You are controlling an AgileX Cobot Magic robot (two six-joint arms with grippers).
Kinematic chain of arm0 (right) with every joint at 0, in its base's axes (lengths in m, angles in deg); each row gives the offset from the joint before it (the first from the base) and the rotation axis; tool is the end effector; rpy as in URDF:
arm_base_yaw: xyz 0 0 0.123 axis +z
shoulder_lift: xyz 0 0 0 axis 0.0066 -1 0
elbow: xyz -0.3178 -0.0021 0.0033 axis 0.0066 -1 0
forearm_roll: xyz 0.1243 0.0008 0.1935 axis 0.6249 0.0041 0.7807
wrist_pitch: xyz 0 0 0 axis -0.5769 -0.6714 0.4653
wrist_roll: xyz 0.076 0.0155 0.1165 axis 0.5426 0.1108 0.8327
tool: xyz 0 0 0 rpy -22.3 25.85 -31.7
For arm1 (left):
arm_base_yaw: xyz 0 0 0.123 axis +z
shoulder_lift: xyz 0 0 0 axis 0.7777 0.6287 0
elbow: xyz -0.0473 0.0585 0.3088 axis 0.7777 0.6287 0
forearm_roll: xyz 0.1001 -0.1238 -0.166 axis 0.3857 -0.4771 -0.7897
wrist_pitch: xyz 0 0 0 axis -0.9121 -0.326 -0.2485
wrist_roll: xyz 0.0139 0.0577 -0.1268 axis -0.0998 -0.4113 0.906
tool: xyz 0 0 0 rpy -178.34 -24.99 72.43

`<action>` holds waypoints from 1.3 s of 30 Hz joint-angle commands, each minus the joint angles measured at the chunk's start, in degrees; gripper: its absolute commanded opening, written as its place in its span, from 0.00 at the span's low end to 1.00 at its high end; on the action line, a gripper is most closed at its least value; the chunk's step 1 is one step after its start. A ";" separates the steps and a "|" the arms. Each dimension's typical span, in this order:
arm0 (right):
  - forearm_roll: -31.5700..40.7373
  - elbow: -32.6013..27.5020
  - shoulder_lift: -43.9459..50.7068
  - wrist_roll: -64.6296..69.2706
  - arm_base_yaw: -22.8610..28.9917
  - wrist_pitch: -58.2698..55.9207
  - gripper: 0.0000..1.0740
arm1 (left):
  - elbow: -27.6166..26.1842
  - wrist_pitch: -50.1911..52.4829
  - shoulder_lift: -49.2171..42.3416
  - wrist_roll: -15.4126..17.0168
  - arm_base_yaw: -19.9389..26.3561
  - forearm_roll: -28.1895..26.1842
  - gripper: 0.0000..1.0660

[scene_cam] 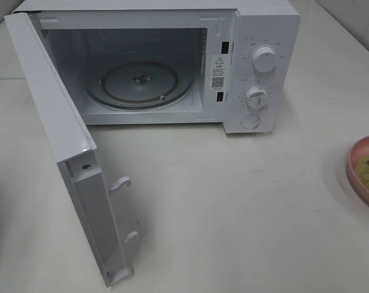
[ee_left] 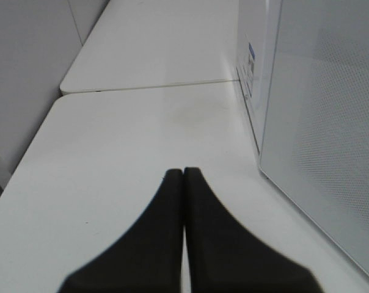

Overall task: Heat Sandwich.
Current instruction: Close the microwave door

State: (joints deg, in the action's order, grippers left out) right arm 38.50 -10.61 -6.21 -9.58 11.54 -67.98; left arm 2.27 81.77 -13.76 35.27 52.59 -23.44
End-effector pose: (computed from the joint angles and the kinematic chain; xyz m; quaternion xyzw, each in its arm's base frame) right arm -0.0105 -0.0228 0.2517 -0.0146 0.8412 0.0170 0.5403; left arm 0.1777 0.0043 0.2377 0.0226 0.7930 0.0315 0.6079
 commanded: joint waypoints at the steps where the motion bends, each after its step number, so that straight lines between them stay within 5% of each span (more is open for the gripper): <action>1: -0.17 -0.11 1.66 0.06 -0.40 0.57 0.70 | -0.40 4.41 4.01 0.23 -2.41 0.34 0.00; 20: -0.17 -0.11 1.66 0.06 -0.40 0.57 0.70 | -2.41 18.45 21.43 1.72 -18.22 2.18 0.00; 29: -0.17 -0.11 1.66 0.06 -0.40 0.57 0.70 | -2.69 25.50 28.65 1.72 -26.30 -4.53 0.00; 39: -0.17 -0.11 1.66 0.06 -0.40 0.57 0.70 | -10.37 25.50 35.12 1.55 -33.06 -7.79 0.00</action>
State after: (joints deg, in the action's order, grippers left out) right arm 38.50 -10.61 -6.21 -9.58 11.54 -67.98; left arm -6.84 106.46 21.07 36.65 20.51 -30.43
